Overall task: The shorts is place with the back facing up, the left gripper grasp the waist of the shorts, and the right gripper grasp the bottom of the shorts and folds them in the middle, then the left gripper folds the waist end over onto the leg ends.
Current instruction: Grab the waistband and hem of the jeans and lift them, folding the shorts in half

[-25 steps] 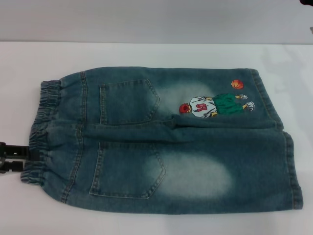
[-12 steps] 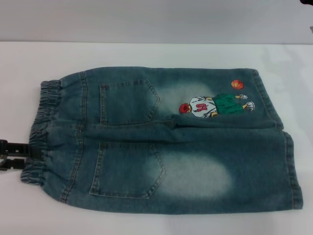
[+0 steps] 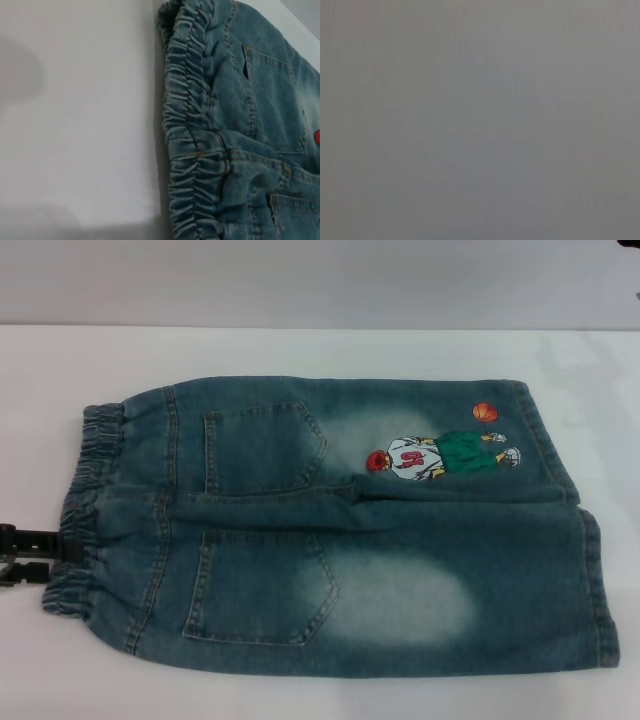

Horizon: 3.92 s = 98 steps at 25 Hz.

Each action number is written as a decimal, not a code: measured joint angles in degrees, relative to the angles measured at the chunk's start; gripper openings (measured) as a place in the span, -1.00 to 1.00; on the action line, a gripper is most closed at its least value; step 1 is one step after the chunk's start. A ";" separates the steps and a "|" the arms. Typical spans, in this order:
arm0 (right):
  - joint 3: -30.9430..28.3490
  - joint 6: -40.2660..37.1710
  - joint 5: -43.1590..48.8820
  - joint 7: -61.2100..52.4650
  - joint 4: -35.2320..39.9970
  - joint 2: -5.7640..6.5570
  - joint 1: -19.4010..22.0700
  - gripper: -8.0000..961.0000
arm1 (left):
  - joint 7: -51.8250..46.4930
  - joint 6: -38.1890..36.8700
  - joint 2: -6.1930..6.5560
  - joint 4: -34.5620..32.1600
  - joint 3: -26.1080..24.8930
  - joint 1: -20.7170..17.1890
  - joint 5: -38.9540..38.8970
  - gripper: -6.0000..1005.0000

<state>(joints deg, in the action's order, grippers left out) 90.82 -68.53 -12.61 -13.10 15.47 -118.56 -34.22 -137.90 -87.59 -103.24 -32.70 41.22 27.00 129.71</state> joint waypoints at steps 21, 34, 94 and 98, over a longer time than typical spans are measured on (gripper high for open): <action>-0.03 0.25 -0.04 0.00 0.00 -0.01 -0.24 0.15 | -0.32 0.29 0.05 0.00 0.36 -0.19 1.56 0.31; -0.03 0.33 -0.05 0.00 0.00 0.00 -0.06 0.14 | -0.20 -1.16 -0.18 -0.01 0.15 0.62 2.05 0.30; -1.45 0.51 -0.05 0.10 -0.18 0.09 -0.43 0.15 | -1.05 -5.03 0.58 -0.07 -0.51 1.52 3.73 0.26; -1.45 0.53 -0.05 0.09 -0.21 0.09 -0.45 0.15 | -1.06 -5.09 0.58 -0.07 -0.54 1.56 3.74 0.26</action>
<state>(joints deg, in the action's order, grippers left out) 89.37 -68.00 -12.65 -13.01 15.27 -118.47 -34.67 -138.95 -92.68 -102.66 -32.77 40.68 28.56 133.46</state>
